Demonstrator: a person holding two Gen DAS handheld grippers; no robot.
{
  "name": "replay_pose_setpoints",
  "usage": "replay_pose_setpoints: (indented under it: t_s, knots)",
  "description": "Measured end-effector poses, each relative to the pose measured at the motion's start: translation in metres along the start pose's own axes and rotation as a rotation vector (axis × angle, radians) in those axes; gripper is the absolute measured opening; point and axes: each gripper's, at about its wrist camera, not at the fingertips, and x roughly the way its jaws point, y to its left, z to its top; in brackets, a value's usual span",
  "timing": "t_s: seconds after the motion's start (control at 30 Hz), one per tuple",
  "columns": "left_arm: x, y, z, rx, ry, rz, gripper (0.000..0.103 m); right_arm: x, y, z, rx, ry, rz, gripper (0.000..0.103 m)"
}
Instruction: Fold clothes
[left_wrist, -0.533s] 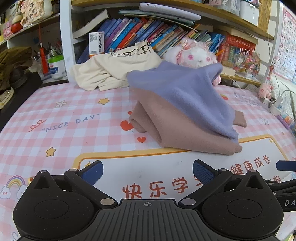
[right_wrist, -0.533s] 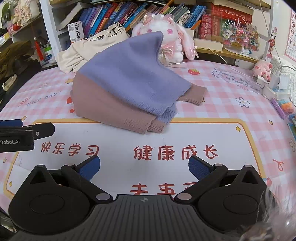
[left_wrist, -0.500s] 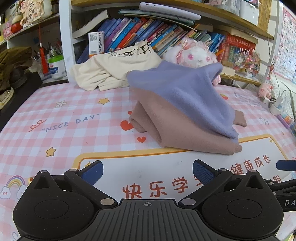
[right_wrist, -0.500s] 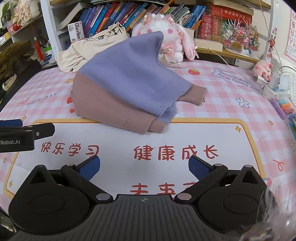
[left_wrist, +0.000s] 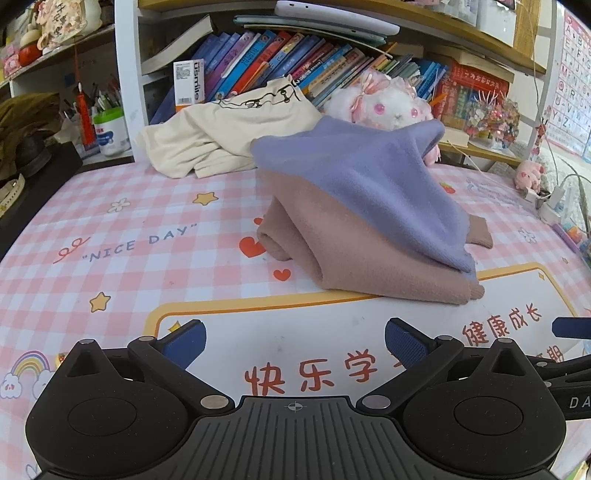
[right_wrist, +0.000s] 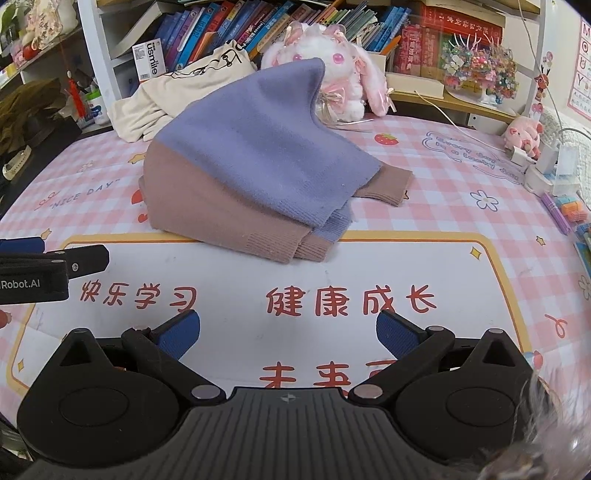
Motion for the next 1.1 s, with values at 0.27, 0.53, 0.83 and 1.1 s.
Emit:
replay_pose_setpoints:
  t_s: [0.27, 0.53, 0.83, 1.1]
  knots:
    - [0.0014, 0.001, 0.001, -0.004, 0.005, 0.003, 0.103, 0.0008, -0.001, 0.0006, 0.0, 0.007, 0.001, 0.103]
    - [0.0031, 0.0022, 0.0023, -0.003, 0.01, 0.0, 0.103, 0.0016, -0.0017, 0.0023, -0.004, 0.011, 0.0, 0.103]
    - [0.007, 0.0036, 0.003, -0.003, 0.021, -0.002, 0.103, 0.0038, -0.0016, 0.0036, -0.006, 0.013, 0.0, 0.103]
    - [0.0078, 0.005, 0.0034, -0.002, 0.02, -0.012, 0.103, 0.0062, -0.0015, 0.0051, -0.009, 0.018, 0.001, 0.103]
